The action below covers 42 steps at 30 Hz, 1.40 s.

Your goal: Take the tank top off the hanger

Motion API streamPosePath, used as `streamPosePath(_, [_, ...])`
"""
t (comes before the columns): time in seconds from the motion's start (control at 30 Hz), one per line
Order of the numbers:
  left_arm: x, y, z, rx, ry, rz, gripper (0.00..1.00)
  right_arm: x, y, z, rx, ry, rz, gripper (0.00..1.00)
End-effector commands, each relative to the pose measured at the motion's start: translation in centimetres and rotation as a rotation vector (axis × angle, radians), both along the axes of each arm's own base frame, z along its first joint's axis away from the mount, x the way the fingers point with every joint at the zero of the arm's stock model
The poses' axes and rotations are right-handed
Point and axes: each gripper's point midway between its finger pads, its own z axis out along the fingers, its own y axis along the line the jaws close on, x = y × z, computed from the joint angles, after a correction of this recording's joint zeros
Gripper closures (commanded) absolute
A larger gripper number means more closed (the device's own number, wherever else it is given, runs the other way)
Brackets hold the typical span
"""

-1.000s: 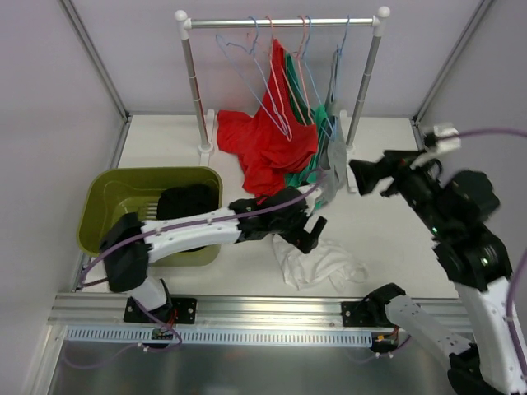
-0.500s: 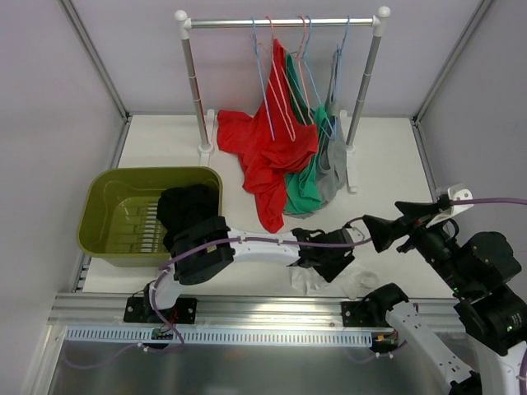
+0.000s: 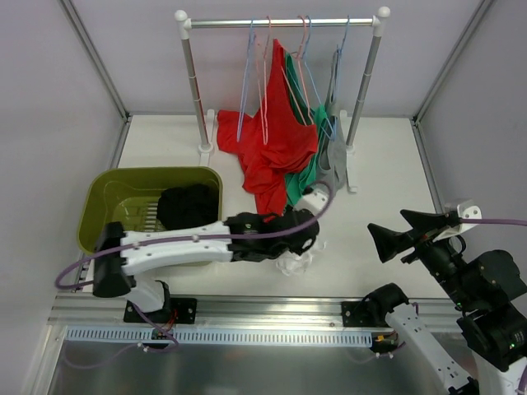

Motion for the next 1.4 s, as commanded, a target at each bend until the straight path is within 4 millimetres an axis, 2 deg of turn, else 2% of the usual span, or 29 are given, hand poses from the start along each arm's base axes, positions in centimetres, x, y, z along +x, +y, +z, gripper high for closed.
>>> streamPosePath(0.0, [3.2, 5.1, 9.5, -0.068, -0.213, 0.165, 1.00, 0.2, -0.5, 1.0, 0.026, -0.043, -0.035, 0.00])
streamPosePath(0.13, [4.4, 10.1, 15.8, -0.101, -0.288, 0.260, 1.00, 0.1, -1.4, 1.4, 0.031, -0.059, -0.074, 0.00])
streamPosePath(0.23, [6.4, 13.7, 18.5, -0.131, -0.314, 0.367, 1.00, -0.1, -1.5, 1.7, 0.038, -0.069, -0.075, 0.01])
streamPosePath(0.33, [8.1, 19.0, 21.4, -0.196, -0.332, 0.499, 1.00, 0.0, -1.4, 1.9, 0.036, -0.069, -0.072, 0.01])
streamPosePath(0.37, [8.6, 20.3, 21.7, -0.204, -0.337, 0.543, 1.00, 0.0, -1.3, 1.9, 0.034, -0.065, -0.071, 0.01])
streamPosePath(0.4, [9.9, 23.1, 21.9, -0.197, -0.347, 0.639, 1.00, 0.2, -1.3, 1.9, 0.031, -0.063, -0.071, 0.00])
streamPosePath(0.47, [10.3, 26.4, 21.8, -0.226, -0.336, 0.751, 1.00, 0.3, -1.2, 1.8, 0.028, -0.054, -0.071, 0.00])
streamPosePath(0.5, [10.9, 29.2, 21.3, -0.213, -0.328, 0.851, 1.00, 0.5, -1.2, 1.8, 0.025, -0.054, -0.074, 0.00])
streamPosePath(0.53, [10.9, 30.5, 20.0, -0.198, -0.305, 0.893, 1.00, 0.6, -1.2, 1.7, 0.022, -0.048, -0.077, 0.01])
streamPosePath(0.57, [10.5, 31.4, 19.6, -0.244, -0.277, 0.920, 1.00, 0.7, -1.2, 1.6, 0.020, -0.044, -0.078, 0.00])
streamPosePath(0.6, [10.7, 33.1, 17.6, -0.211, -0.248, 0.987, 1.00, 0.9, -1.1, 1.5, 0.017, -0.039, -0.080, 0.00])
streamPosePath(0.67, [10.2, 34.2, 16.0, -0.226, -0.214, 1.038, 1.00, 1.2, -1.2, 1.3, 0.009, -0.031, -0.089, 0.00])
streamPosePath(0.7, [10.1, 34.6, 13.9, -0.188, -0.180, 1.055, 1.00, 1.4, -1.3, 1.1, 0.003, -0.024, -0.100, 0.00])
streamPosePath(0.73, [10.0, 35.6, 12.8, -0.170, -0.165, 1.097, 1.00, 1.8, -1.2, 1.0, -0.007, -0.015, -0.104, 0.00])
streamPosePath(0.77, [10.0, 36.1, 11.7, -0.162, -0.144, 1.128, 0.84, 2.1, -1.3, 0.9, -0.023, -0.010, -0.113, 0.01])
streamPosePath(0.8, [9.8, 36.8, 9.9, -0.127, -0.114, 1.159, 0.45, 2.4, -1.9, 0.9, -0.032, -0.005, -0.150, 0.01])
streamPosePath(0.83, [9.7, 37.1, 9.1, -0.122, -0.091, 1.176, 0.05, 2.6, -2.5, 0.4, -0.053, 0.021, -0.183, 0.01])
streamPosePath(0.87, [9.7, 37.3, 8.7, -0.127, -0.075, 1.192, 0.01, 3.6, -3.4, -0.1, -0.082, 0.060, -0.254, 0.01])
streamPosePath(0.93, [9.4, 37.0, 9.0, -0.156, -0.067, 1.175, 0.01, 4.2, -4.4, -1.1, -0.134, 0.117, -0.321, 0.00])
streamPosePath(0.97, [9.3, 37.0, 9.4, -0.162, -0.076, 1.170, 0.01, 5.2, -4.9, -1.9, -0.174, 0.158, -0.367, 0.01])
streamPosePath(1.1, [8.5, 37.2, 12.1, -0.205, -0.131, 1.118, 0.01, 6.3, -5.6, -4.5, -0.256, 0.261, -0.430, 0.01])
streamPosePath(1.23, [6.6, 37.7, 14.1, -0.249, -0.192, 1.043, 0.01, 5.8, -6.6, -4.9, -0.264, 0.271, -0.474, 0.01])
streamPosePath(1.37, [4.8, 39.6, 14.0, -0.214, -0.268, 1.039, 0.01, 4.3, -8.2, -4.8, -0.260, 0.236, -0.524, 0.01])
